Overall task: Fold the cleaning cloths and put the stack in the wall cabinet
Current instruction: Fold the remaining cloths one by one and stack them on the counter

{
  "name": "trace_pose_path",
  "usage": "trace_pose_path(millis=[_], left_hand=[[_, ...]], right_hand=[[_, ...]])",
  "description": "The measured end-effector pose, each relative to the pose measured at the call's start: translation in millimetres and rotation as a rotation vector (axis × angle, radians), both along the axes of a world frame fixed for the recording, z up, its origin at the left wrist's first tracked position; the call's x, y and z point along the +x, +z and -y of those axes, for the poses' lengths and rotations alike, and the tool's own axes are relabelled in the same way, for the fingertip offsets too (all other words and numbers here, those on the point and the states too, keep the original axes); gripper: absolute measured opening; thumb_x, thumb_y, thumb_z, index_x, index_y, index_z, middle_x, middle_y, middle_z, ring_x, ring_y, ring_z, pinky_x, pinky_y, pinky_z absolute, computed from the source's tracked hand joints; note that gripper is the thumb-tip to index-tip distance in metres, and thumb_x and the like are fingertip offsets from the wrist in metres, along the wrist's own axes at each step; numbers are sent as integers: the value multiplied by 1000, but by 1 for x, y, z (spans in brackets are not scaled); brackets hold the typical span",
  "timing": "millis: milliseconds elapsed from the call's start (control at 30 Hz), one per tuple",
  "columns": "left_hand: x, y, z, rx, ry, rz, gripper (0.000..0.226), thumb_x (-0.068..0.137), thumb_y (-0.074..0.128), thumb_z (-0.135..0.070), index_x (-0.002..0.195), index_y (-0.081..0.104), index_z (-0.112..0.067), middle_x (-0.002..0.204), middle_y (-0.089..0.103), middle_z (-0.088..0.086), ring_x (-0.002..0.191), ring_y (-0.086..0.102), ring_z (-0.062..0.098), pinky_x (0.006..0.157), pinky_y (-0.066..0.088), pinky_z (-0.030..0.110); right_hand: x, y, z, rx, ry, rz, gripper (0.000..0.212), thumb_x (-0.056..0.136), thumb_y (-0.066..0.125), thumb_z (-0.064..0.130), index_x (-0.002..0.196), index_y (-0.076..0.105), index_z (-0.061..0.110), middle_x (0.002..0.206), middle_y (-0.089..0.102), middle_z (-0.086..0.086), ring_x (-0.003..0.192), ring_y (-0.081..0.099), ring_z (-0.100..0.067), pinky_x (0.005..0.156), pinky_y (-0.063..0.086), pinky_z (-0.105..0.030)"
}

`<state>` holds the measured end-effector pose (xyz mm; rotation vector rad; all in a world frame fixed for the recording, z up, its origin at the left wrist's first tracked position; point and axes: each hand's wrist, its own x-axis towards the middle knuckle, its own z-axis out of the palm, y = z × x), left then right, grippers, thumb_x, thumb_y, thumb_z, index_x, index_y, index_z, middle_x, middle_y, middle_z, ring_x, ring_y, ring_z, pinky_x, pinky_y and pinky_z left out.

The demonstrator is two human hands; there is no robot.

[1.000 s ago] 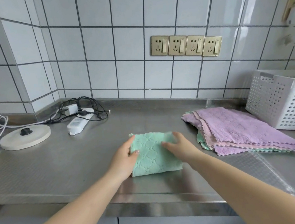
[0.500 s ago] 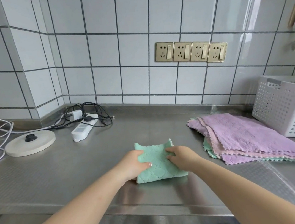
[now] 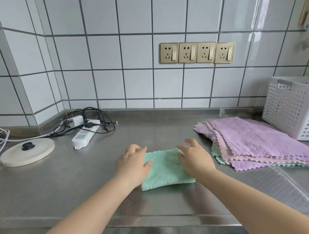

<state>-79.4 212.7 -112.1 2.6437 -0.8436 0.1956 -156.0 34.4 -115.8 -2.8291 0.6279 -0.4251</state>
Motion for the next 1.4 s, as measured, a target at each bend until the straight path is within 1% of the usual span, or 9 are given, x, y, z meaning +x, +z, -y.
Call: trace_pose_path(millis=[167,367,600,733,867,1000,1100,1200,1400], left_hand=[[-5,-8,27,83,-137,-19,47,96,35,-19,143,32,-12,152,29,3,143,21,20,116,18,37],[-7,-27,29,293,-50,-147,52,99,18,-36,149,10,-23,158,-1,-9,146,-2,16,113,-4,60],[-5,-28,19,306,-37,-175,55,98,17,-45,149,9,-26,159,-2,-8,146,-4,15,113,-5,59],[-14,-17,6,195,-289,74,54,97,25,-44,146,26,-23,156,20,-5,145,10,13,117,2,36],[-29,-15,-17,294,-558,122,52,101,30,-32,149,13,-25,158,10,-6,146,6,11,115,0,20],[-19,-19,-20,378,-578,183,51,101,28,-21,149,11,-25,158,8,-4,146,5,13,119,4,25],[-8,-24,-19,381,-554,212,51,101,26,-19,149,11,-26,158,8,-4,146,6,15,119,3,27],[9,-27,-19,353,-520,194,51,101,25,-16,149,12,-26,158,9,-4,146,8,16,118,1,27],[59,-23,-11,409,-386,168,54,99,23,-10,149,11,-29,158,9,-7,146,9,14,118,3,32]], right_hand=[[16,2,-36,-135,206,-107,44,98,35,25,142,37,23,156,22,-2,142,22,-22,115,17,-44],[12,-18,-31,-25,193,-320,51,98,23,39,148,16,34,159,9,5,146,4,-13,112,-2,-61],[3,-23,-15,-13,165,-358,61,94,19,61,149,12,36,159,3,7,147,0,-16,112,-2,-61],[-15,-12,-3,-95,312,-110,59,89,34,60,141,40,31,153,29,6,143,23,-15,117,10,-46],[-52,-1,7,-66,574,-122,46,91,52,41,136,46,35,149,37,12,132,41,-9,107,32,-23],[-55,-5,10,-227,606,-132,46,95,48,26,139,42,33,149,36,13,134,40,-10,107,32,-23],[-40,-14,6,-291,613,-59,42,84,56,19,125,59,27,130,60,6,111,62,-16,86,53,-28],[-20,-21,5,-303,596,-7,38,76,60,18,112,67,26,113,69,7,92,70,-15,64,57,-26],[40,-22,-2,-267,498,-126,45,99,35,17,142,38,28,151,36,5,136,38,-17,107,34,-32]])
